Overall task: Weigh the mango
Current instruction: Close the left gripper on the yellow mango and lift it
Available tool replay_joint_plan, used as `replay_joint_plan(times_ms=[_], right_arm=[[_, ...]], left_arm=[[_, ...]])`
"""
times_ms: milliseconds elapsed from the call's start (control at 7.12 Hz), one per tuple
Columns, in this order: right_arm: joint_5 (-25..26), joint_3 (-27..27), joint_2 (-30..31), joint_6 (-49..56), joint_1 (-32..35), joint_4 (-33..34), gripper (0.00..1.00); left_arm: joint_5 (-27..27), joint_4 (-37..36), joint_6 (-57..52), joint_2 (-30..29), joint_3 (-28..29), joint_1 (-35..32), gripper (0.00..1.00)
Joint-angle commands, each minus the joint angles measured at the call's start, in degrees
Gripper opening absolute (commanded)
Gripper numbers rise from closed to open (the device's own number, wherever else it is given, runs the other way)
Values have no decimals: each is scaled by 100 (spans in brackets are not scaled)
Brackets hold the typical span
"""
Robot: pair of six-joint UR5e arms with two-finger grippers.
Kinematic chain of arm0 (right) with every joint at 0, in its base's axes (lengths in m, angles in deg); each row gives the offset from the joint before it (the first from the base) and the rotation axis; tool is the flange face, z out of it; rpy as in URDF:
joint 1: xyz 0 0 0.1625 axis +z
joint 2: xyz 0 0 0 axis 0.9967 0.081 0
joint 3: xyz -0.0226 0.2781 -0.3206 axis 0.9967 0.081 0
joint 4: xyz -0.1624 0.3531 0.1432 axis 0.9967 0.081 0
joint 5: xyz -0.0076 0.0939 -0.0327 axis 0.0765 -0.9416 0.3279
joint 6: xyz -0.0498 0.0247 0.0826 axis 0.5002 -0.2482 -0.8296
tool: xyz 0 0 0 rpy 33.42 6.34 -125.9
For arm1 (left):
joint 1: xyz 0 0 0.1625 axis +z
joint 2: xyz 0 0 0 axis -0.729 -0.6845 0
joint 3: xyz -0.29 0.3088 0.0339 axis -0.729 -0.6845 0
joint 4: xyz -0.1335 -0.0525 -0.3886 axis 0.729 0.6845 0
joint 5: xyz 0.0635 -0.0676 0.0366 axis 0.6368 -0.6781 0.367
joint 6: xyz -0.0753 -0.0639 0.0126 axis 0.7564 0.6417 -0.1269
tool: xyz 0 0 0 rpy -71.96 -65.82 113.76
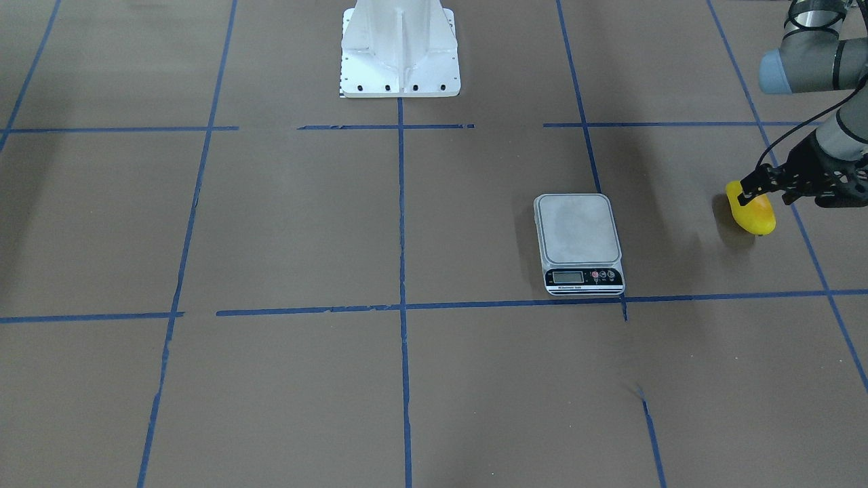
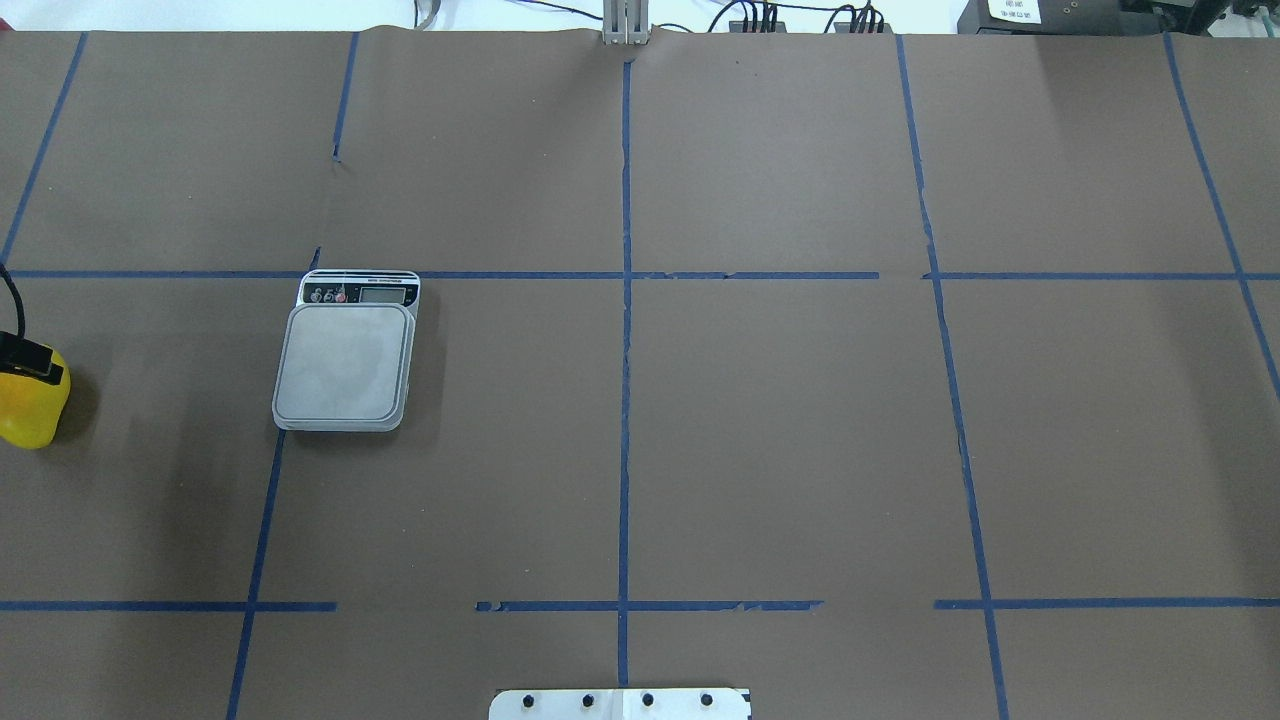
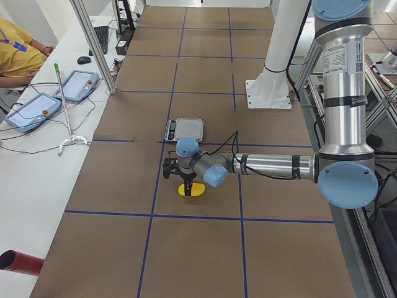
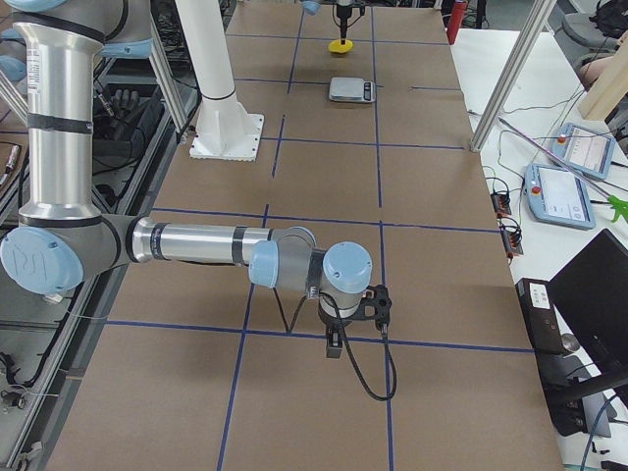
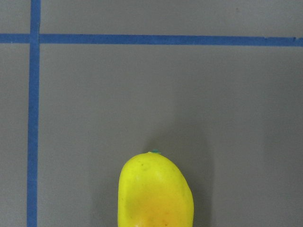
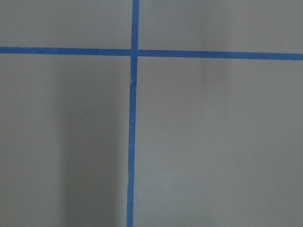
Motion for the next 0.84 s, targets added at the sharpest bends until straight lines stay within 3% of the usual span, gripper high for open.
replay_joint_plan(times_ms=[0,140,281,421,561,702], right_arm=[[0,0,0,0,0,0,100],[0,0,0,0,0,0,100],[0,0,0,0,0,0,100],[0,0,0,0,0,0,100],[0,0,0,0,0,0,100],[0,0,0,0,0,0,100]], left_arm=[[113,64,16,-121,269,227,100],[105,55,33,-112,279,263,66],[113,46,59,-121,244,263,1],[105,20,112,-112,139,246,0],[52,-163,451,-103,-462,237,0],[52,-1200,533,-538,-1173,245,0]])
